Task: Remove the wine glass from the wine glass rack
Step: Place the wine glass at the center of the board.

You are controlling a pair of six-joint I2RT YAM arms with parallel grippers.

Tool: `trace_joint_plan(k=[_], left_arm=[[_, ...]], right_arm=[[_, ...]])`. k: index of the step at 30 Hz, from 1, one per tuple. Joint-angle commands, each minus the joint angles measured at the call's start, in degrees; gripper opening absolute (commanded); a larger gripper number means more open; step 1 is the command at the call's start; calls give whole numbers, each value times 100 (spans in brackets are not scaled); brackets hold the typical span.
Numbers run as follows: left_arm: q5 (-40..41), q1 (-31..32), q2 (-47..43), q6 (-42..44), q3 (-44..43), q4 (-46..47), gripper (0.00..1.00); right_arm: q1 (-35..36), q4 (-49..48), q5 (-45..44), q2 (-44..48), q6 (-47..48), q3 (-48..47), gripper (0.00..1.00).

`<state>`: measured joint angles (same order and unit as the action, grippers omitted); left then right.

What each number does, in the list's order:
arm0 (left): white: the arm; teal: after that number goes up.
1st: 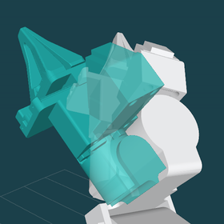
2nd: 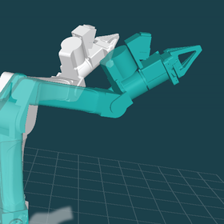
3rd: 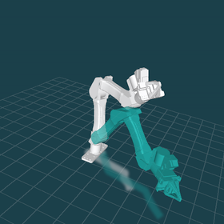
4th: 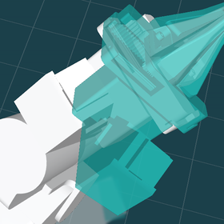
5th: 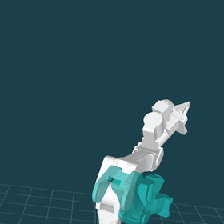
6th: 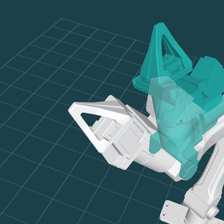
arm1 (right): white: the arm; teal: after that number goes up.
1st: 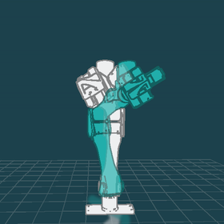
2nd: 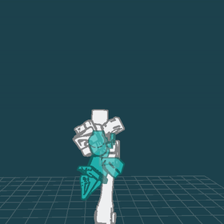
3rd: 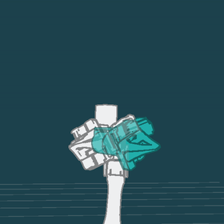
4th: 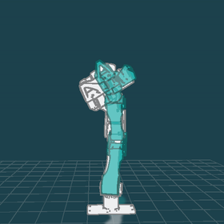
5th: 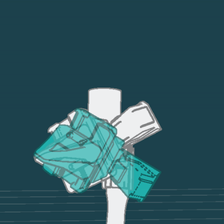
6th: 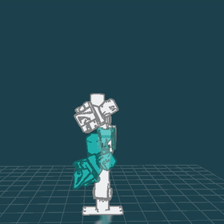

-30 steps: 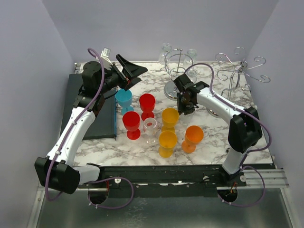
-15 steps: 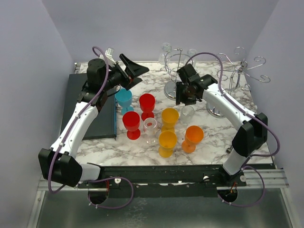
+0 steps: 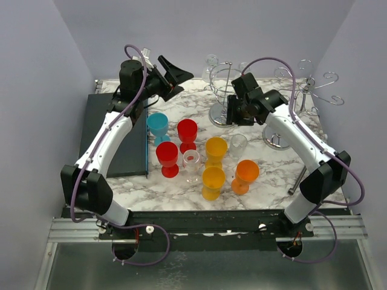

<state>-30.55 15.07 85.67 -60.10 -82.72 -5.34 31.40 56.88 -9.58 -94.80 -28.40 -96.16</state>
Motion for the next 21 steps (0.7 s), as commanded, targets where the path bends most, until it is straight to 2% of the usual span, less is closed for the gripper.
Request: trace_joint_plan(k=[1,6,14,21], left_arm=[[271,0,427,173,-445,102,91],[460,-4,925,295,-833,227,84],[412,-4,1875,117,-1598,665,78],[445,-4,2907,73,-2640,713,70]], right_arm=[[6,69,172,175,80,-518,55],[5,22,248,151,64,-1108,58],[-43,-37,-488,-371,59,-2453,70],[-372,42,-148,-1120,177,-3830,71]])
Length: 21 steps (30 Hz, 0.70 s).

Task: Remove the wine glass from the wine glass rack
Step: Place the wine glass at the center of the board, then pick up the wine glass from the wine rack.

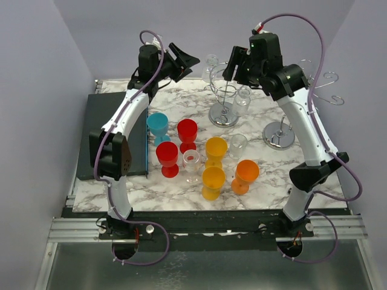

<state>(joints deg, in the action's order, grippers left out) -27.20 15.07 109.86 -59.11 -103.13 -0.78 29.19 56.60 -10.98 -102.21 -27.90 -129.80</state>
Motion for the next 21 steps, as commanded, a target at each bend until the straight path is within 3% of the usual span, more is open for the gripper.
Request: trace_joint_plan(k=[1,14,21], left_arm=[[110,-4,660,-48,-764,291,69],[14,7,2421,-341,-2806,368,55],[-31,57,2945,-488,-3402,381,51]], right_arm=[[-192,4,72,-411,120,-479,71],[-335,-646,271,-176,72,11,71],[-334,-852,370,17,36,309,72]])
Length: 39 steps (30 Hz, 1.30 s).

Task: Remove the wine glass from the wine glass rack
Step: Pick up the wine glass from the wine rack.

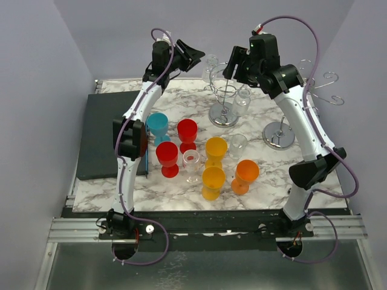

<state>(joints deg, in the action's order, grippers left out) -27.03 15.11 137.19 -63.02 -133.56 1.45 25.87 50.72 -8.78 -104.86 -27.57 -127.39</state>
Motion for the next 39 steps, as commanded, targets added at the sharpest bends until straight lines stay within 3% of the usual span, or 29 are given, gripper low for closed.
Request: trace_joint_plan(k=[1,14,39], left_arm=[[-40,61,258,-105,-410,162,51],[-136,177,590,-210,-728,202,45],[-154,227,564,-219,-769,373,10]], right_arm=[[-3,-263,148,277,1,66,72],[1,-356,144,356,14,194,72],[-2,-457,113,465,65,421,73]])
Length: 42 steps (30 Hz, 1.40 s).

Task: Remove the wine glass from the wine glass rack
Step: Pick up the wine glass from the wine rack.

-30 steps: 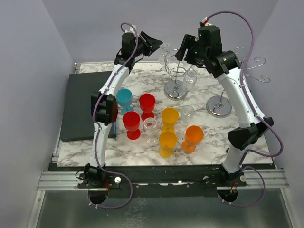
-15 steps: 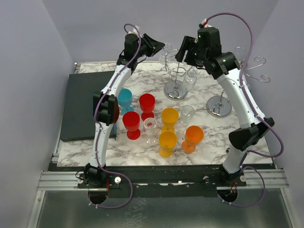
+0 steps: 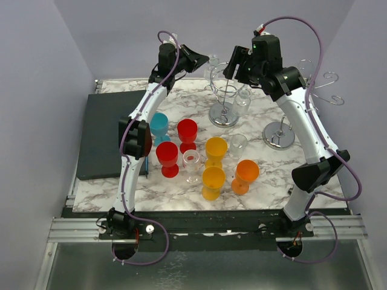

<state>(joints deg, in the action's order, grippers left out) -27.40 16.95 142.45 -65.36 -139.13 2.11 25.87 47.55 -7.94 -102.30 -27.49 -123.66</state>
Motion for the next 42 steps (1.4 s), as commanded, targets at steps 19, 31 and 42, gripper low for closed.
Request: trace_joint_plan(k=[19,31,42], left_arm=[[-11,19,-122,-145,-226,731,0],[-55,10,-148,-126,-200,984,0],[-90,-8,-199,-187,-158,1108,0]], right_arm=[[0,-103,12,158,52,41,73],[-3,-115,-5,158,59,94,73],[-2,-141,-13,169,66,166,73]])
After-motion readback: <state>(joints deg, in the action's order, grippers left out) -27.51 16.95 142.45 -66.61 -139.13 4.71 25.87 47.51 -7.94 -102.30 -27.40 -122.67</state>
